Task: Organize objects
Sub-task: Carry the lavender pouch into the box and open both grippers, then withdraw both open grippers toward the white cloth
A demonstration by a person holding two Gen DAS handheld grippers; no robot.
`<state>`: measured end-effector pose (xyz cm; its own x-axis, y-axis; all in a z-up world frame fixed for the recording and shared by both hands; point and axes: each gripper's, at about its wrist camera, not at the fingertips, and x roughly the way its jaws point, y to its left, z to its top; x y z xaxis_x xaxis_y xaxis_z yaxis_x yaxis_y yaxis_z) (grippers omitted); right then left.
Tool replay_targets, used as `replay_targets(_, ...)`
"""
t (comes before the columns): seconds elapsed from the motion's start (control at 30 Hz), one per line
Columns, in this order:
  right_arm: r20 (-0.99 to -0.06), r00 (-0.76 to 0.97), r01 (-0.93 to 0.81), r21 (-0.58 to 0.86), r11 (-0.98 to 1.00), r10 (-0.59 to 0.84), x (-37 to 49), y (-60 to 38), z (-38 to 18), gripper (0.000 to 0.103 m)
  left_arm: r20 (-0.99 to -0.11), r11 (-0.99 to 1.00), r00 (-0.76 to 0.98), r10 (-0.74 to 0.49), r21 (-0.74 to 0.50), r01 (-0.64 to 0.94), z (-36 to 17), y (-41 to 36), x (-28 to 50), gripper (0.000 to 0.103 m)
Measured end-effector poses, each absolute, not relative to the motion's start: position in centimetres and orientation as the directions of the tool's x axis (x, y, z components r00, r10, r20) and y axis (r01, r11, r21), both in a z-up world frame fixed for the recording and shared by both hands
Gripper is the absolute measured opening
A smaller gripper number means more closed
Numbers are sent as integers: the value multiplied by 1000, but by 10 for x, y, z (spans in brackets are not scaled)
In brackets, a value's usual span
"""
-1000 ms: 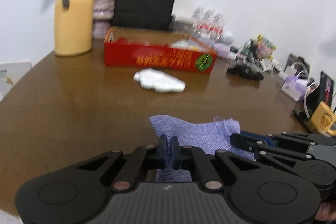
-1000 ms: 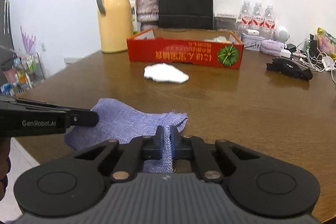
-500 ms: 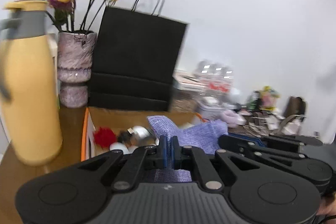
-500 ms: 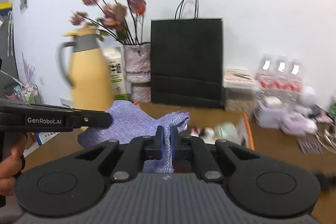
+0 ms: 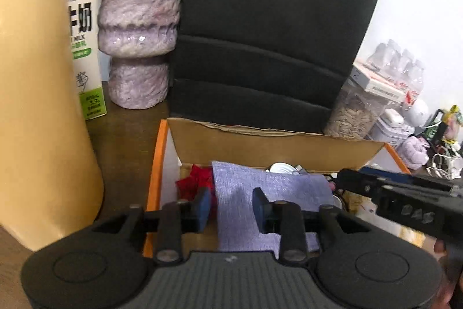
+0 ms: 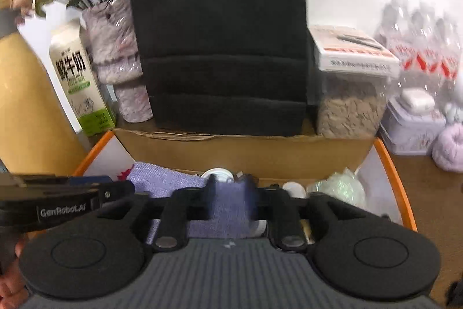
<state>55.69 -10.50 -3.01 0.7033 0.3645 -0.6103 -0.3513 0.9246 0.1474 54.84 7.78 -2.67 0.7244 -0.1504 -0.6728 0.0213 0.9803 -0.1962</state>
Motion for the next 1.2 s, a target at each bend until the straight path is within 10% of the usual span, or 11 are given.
replay_targets(0.27,-492,775,-387,126,914,396,473,-153,20,82,-563,988,812,-153,-106,113,19,66,431,70)
replay_targets(0.43,-435,802,-423,70,904,409,361,-191,32,90,-458,969,854,-247,-91,231,42,52,311,92)
replay_targets(0.8,-390,853,-364,31,931,346,117,-258,-9,103,-429,971,871,-240,-96,220,-2,31,107,101)
replay_targets(1.2,-394,857,-364,-12,931,331,68,-257,-13,103,-419,983,890,-181,-79,163,-6,29,68,101)
